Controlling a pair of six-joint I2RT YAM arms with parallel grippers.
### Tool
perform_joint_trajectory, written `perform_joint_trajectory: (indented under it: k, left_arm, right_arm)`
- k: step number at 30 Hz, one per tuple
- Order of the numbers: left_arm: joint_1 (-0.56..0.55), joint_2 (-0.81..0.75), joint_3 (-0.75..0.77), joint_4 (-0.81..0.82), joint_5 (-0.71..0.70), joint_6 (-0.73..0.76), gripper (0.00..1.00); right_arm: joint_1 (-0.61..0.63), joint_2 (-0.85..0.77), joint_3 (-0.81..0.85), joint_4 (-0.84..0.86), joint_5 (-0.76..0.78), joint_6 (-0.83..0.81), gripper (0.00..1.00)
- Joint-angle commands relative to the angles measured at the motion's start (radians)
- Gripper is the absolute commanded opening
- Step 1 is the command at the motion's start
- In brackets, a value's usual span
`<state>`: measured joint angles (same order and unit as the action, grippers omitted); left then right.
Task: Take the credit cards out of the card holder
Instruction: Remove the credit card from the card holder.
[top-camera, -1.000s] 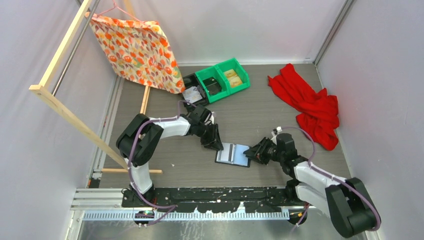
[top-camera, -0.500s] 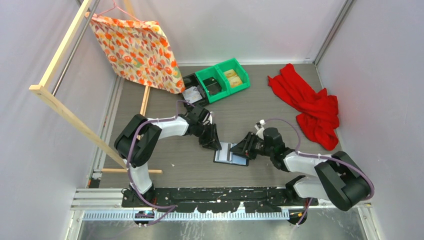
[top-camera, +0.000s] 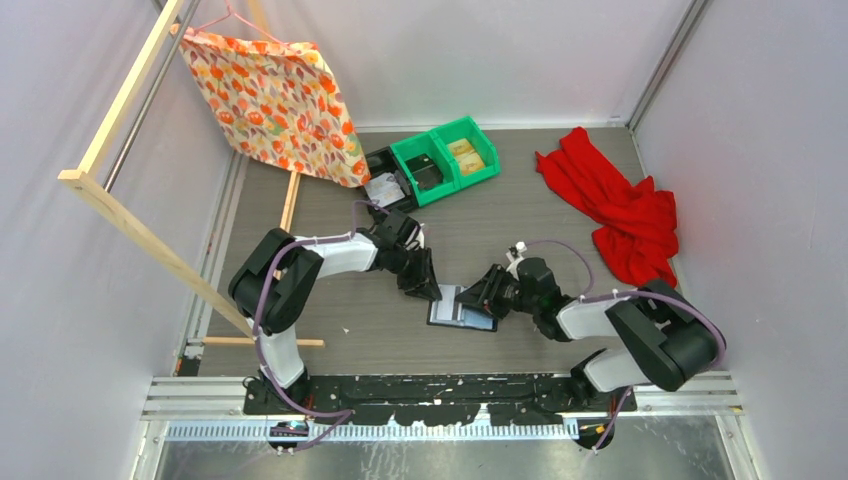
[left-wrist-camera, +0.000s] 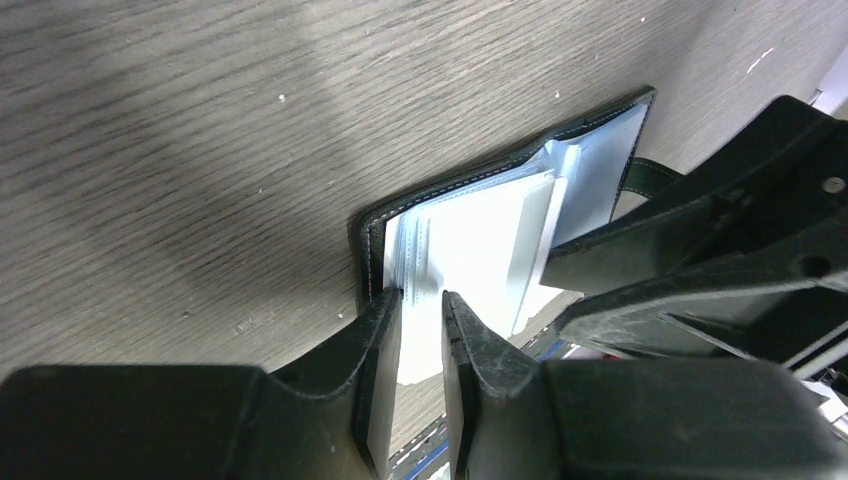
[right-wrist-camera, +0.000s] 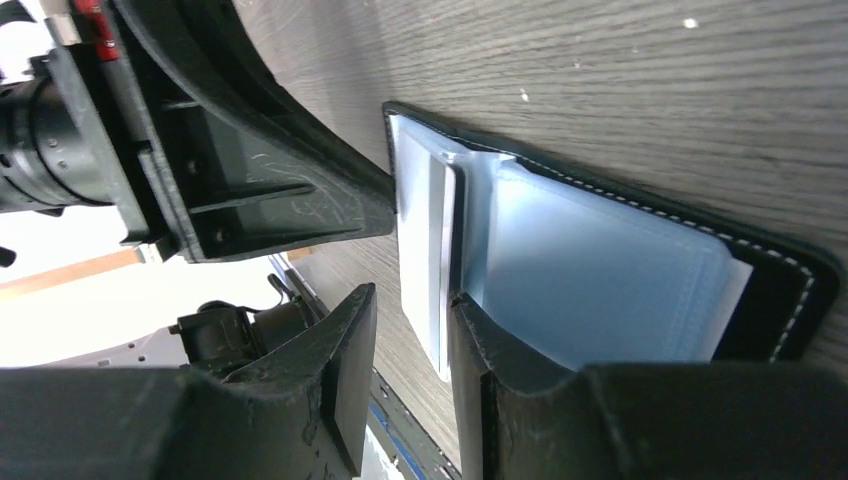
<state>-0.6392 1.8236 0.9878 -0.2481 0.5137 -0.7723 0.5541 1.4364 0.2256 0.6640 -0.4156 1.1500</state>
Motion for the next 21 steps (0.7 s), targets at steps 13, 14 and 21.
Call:
perform_joint_trajectory:
  k: [13, 14, 21]
  left_arm:
    - [0.015, 0.066, -0.03, -0.122, -0.177, 0.068, 0.06]
    - [0.015, 0.066, -0.031, -0.122, -0.177, 0.068, 0.05]
    - [0.014, 0.072, -0.035, -0.116, -0.176, 0.068, 0.01]
  right_arm:
    - [0.003, 0.117, -0.015, 0.173, 0.044, 0.009, 0.33]
    - [0.001, 0.136, -0.018, 0.195, 0.042, 0.018, 0.32]
    - [0.0, 0.167, -0.051, 0.263, 0.055, 0.052, 0.18]
